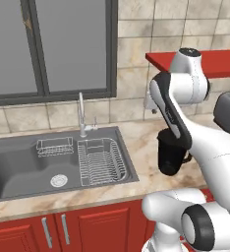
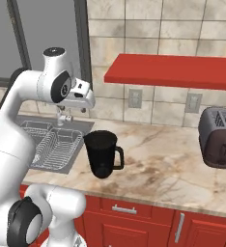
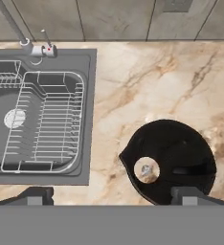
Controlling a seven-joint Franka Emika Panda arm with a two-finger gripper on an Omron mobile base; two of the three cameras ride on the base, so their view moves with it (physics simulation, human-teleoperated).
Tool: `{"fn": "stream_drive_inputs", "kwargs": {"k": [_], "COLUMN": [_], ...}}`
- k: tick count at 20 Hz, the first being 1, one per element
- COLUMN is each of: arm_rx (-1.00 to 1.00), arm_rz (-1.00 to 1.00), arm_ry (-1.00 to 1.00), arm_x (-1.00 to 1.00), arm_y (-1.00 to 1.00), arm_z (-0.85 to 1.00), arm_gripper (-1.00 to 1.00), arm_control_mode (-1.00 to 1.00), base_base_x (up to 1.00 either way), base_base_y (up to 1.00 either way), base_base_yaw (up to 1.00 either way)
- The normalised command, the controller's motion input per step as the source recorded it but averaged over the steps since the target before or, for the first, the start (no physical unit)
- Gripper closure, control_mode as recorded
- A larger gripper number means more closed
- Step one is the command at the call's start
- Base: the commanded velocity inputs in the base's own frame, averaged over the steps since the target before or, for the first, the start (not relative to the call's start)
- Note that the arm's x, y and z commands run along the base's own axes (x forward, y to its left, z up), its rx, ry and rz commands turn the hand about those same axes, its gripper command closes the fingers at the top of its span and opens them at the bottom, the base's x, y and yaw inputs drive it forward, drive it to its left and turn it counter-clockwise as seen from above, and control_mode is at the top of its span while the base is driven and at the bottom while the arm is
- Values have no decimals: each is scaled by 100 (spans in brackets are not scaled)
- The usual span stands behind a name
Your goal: Turn on the sink faucet and place the jug under the water for a few seconds to fill it up.
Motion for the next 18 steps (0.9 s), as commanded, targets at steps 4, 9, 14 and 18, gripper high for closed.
{"fn": "stream_drive_inputs", "kwargs": {"k": [4, 9, 14, 18], "arm_rx": [0, 0, 0, 0], "arm_rz": [0, 0, 0, 0], "arm_ry": [0, 0, 0, 0], "arm_x": [0, 0, 0, 0], "arm_y": [0, 0, 0, 0], "arm_z": [0, 0, 0, 0], "arm_gripper": [-100, -100, -100, -100], "arm_control_mode": [100, 100, 100, 100], "base_base_x": [0, 0, 0, 0], "base_base_y": [57, 56, 41, 22], "base_base_yaw": [-1, -1, 0, 0]}}
